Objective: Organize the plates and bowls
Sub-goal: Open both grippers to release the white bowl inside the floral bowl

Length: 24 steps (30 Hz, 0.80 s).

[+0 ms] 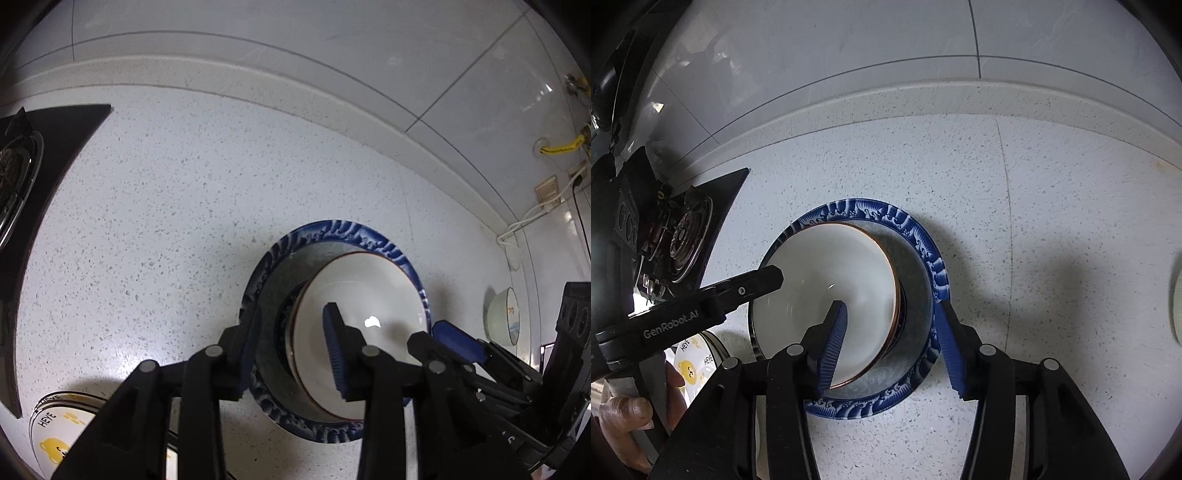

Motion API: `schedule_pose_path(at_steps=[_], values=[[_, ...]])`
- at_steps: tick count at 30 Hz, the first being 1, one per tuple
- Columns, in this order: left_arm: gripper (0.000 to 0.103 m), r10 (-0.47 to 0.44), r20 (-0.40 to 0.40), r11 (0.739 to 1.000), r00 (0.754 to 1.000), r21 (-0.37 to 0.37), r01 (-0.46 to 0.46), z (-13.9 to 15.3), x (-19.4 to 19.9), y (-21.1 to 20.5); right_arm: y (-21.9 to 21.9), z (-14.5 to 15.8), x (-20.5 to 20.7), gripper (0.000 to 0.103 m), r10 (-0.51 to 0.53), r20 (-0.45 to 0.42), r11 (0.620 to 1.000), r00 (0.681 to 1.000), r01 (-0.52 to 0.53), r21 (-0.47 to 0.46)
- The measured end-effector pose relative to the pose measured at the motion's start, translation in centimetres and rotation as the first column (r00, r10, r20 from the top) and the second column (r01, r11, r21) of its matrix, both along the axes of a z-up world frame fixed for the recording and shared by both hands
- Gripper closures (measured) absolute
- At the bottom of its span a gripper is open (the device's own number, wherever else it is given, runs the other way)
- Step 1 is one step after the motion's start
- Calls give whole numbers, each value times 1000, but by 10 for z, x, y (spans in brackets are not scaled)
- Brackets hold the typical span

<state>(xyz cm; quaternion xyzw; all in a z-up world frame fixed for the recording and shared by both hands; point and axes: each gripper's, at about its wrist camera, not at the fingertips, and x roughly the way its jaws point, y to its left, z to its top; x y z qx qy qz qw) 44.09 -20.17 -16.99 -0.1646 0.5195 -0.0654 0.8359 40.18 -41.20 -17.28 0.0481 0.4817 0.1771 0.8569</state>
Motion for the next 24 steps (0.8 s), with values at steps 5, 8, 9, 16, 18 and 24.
schedule_pose_path(at_steps=[5,8,9,16,18,24], values=[[67,-32,36,999,999,-16,32,13,-21,-2,-12,11,-15,55,-32,40,999,999,31,20],[54,-39,64,999,997,-8,39,23,-35,-4,-19,18,-29,51,-56,62,998,996,54,41],[50,-40,71,999,997,-3,40,26,-39,-4,-23,20,-33,50,-64,70,997,996,61,43],[46,-60,135,998,989,9,59,46,-69,-8,-45,39,-71,40,-131,130,991,983,124,59],[43,-73,144,997,987,19,71,51,-78,-10,-51,42,-81,40,-150,143,988,978,142,66],[37,-123,162,992,979,2,124,57,-105,-22,-65,45,-113,35,-196,181,980,964,184,79]])
